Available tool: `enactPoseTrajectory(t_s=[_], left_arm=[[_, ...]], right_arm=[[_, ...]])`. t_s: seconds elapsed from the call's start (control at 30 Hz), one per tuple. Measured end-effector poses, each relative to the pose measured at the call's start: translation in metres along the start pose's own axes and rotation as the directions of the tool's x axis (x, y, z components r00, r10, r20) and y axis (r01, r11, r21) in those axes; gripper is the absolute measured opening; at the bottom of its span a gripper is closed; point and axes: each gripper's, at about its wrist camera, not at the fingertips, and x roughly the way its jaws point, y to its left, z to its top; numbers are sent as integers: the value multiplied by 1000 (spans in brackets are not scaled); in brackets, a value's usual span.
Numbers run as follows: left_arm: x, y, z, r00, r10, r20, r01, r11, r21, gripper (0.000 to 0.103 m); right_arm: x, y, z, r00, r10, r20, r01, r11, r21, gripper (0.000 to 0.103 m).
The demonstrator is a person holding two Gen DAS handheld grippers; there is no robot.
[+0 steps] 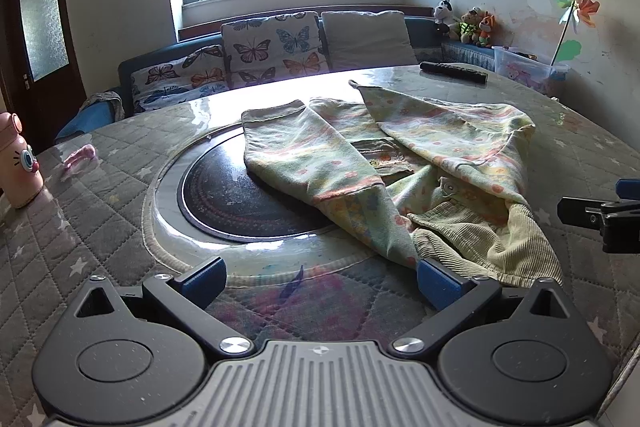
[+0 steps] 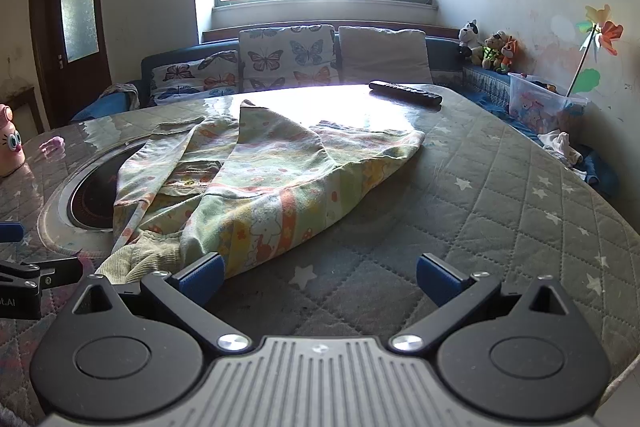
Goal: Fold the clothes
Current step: 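Move both grippers toward the crumpled floral shirt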
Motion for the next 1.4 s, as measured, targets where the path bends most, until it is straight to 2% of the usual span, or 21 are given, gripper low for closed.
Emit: enactPoseTrajectory(t_s=[1.4], left_arm=[[5, -11, -10, 998, -32, -47, 34, 999, 37, 103]], right_arm=[[0, 9, -2, 999, 41, -19, -41, 999, -23, 103]])
